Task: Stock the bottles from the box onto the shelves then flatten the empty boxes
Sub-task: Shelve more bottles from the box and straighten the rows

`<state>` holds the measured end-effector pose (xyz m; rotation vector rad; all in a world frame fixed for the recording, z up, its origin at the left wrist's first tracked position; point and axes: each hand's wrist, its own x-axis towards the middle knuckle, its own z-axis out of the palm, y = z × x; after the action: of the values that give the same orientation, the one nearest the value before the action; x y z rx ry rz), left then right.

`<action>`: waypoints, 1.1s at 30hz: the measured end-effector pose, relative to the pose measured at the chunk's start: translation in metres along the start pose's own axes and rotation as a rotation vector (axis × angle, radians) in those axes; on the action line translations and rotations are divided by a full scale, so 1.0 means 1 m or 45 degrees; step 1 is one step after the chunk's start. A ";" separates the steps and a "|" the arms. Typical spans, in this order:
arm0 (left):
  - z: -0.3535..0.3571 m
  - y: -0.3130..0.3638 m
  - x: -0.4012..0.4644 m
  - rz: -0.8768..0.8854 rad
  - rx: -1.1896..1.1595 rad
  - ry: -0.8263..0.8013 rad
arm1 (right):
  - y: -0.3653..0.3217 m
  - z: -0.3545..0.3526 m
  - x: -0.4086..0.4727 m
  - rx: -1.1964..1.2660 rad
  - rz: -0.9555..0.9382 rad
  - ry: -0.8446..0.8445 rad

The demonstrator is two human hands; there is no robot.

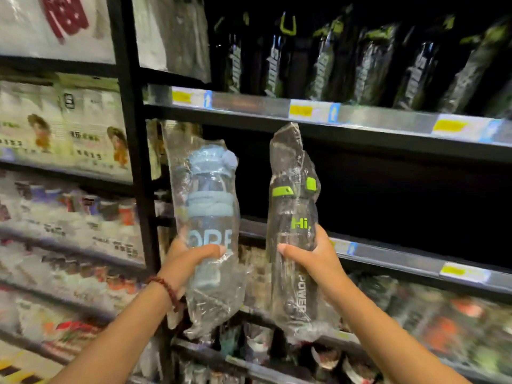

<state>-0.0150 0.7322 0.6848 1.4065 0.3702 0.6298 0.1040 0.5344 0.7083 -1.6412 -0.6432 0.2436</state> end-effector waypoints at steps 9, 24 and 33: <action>0.031 -0.004 0.033 -0.119 0.051 -0.066 | 0.018 -0.021 0.039 0.136 0.129 0.028; 0.012 0.012 0.175 -0.177 -0.185 -0.086 | 0.016 0.028 0.176 0.229 0.162 0.315; 0.016 -0.002 0.240 -0.146 -0.260 -0.156 | 0.026 0.037 0.225 0.360 0.158 0.630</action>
<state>0.1833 0.8652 0.7148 1.2130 0.2788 0.4718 0.2766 0.6848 0.7212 -1.3943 -0.1232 0.0109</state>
